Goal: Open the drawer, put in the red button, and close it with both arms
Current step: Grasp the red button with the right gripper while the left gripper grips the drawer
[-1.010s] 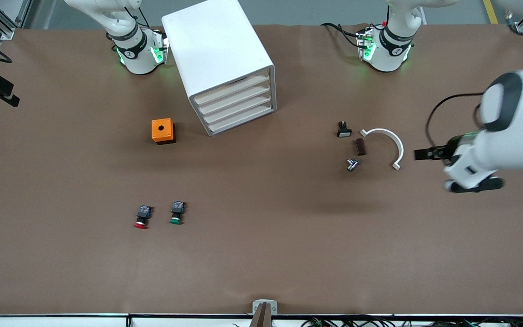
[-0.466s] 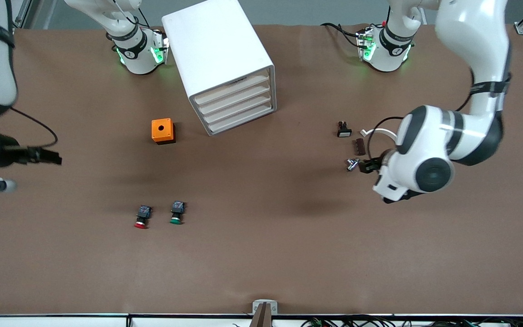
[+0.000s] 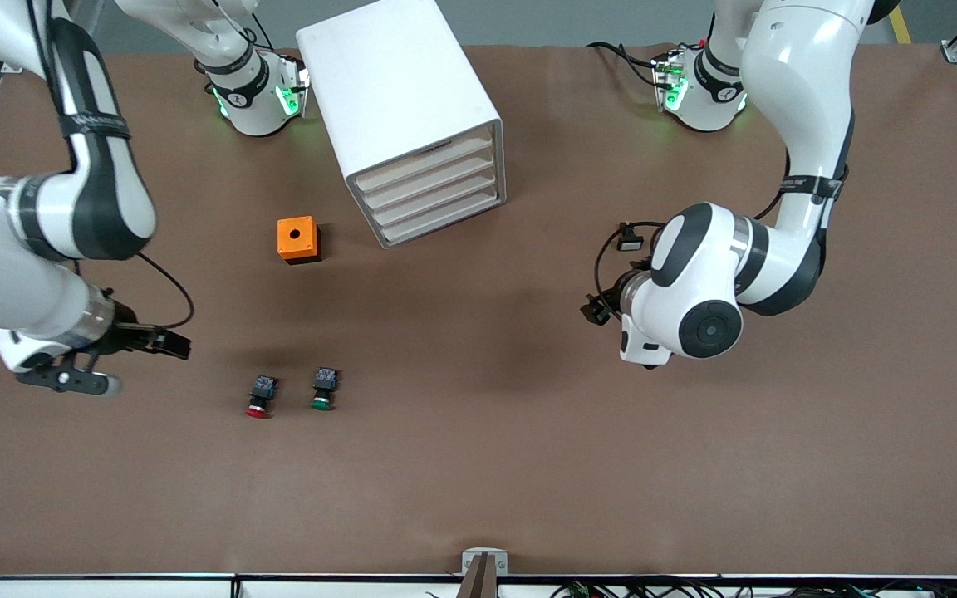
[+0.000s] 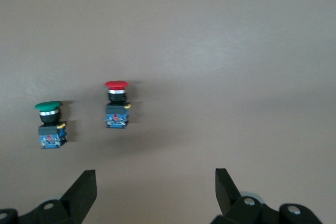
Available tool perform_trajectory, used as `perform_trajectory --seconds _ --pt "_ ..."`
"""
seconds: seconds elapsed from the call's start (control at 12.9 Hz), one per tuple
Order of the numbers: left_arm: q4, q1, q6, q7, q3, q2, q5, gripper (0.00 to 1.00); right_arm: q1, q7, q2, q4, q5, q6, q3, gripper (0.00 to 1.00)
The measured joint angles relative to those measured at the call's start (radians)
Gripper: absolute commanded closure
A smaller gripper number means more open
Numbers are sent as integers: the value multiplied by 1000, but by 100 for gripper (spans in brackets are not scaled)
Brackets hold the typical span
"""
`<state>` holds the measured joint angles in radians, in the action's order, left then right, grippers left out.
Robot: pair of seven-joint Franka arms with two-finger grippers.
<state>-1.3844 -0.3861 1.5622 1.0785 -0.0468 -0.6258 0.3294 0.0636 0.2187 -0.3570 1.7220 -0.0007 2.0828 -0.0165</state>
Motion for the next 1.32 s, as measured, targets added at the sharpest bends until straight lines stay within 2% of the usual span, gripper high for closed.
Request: perform_trajectory --seconds 0.23,0.54,0.85,0.93,1.01,1.09,1.17,1.24,1.32 --pt "16 -7 -29 262 0 -40 225 0 45 48 -79 5 0 115 1 0" --pt "19 -15 -113 646 -1 -90 469 0 53 74 -189 6 0 282 1 0" --pt "19 -66 -145 876 -17 -161 602 0 84 174 -298 5 0 395 1 0" --pt "19 -75 -145 913 -34 -180 621 3 92 182 -315 5 0 406 1 0" --pt "19 -79 -145 950 -54 -198 636 10 94 184 -326 5 0 409 1 0" --pt "19 -79 -146 984 -73 -214 643 16 94 184 -335 5 0 409 0 6" --pt "19 -80 -146 1016 -91 -229 647 21 94 184 -340 5 0 409 -2 17" --pt "19 -80 -146 1044 -105 -241 650 26 94 184 -341 5 0 407 -3 33" --pt "18 -80 -146 1065 -114 -251 652 30 94 184 -341 5 0 405 -4 61"
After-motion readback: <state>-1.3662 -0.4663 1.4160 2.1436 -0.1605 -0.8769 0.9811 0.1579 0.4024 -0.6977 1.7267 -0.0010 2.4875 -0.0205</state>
